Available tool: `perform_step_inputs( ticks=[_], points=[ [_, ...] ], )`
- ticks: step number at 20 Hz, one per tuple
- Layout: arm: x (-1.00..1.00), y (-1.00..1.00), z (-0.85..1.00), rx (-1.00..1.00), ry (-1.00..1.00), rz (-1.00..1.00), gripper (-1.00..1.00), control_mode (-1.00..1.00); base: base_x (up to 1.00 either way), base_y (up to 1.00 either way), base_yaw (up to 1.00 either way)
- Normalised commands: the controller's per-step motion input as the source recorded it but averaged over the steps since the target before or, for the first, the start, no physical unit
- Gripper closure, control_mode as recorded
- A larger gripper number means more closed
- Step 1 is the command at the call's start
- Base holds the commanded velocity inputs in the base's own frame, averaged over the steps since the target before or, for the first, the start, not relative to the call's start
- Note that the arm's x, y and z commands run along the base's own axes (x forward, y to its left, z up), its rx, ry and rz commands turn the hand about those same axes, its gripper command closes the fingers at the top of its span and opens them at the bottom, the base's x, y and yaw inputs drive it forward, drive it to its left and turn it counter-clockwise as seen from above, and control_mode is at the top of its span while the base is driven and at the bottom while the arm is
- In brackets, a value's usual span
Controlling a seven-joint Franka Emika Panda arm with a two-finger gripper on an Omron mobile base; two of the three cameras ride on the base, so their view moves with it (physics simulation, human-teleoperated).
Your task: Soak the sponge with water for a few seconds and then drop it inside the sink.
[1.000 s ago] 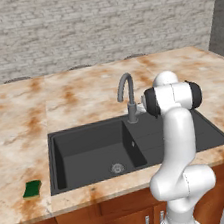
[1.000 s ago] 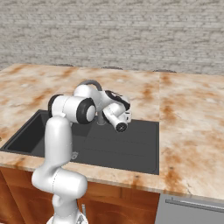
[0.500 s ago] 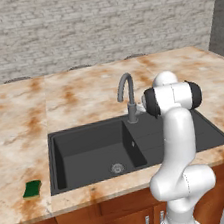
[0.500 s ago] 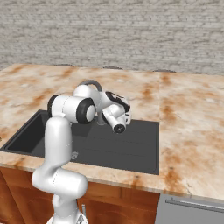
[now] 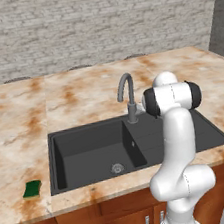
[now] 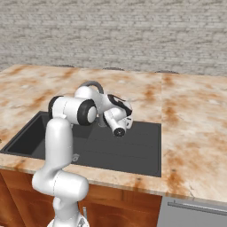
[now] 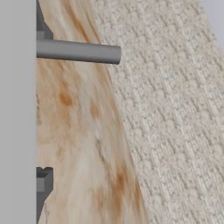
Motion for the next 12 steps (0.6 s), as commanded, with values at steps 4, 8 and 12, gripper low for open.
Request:
perform_step_inputs(
  ticks=[4,8,12],
  points=[
    [-0.04,-0.61,-0.01,0.12,0.01,-0.06,-1.00,-1.00,0.00,0.00,0.00],
    [-0.09,-0.58,-0.04,0.12,0.01,-0.07,-1.00,-1.00,0.00,0.00,0.00],
    [-0.13,-0.57,-0.07,0.13,0.01,-0.07,-1.00,-1.00,0.00,0.00,0.00]
  ],
)
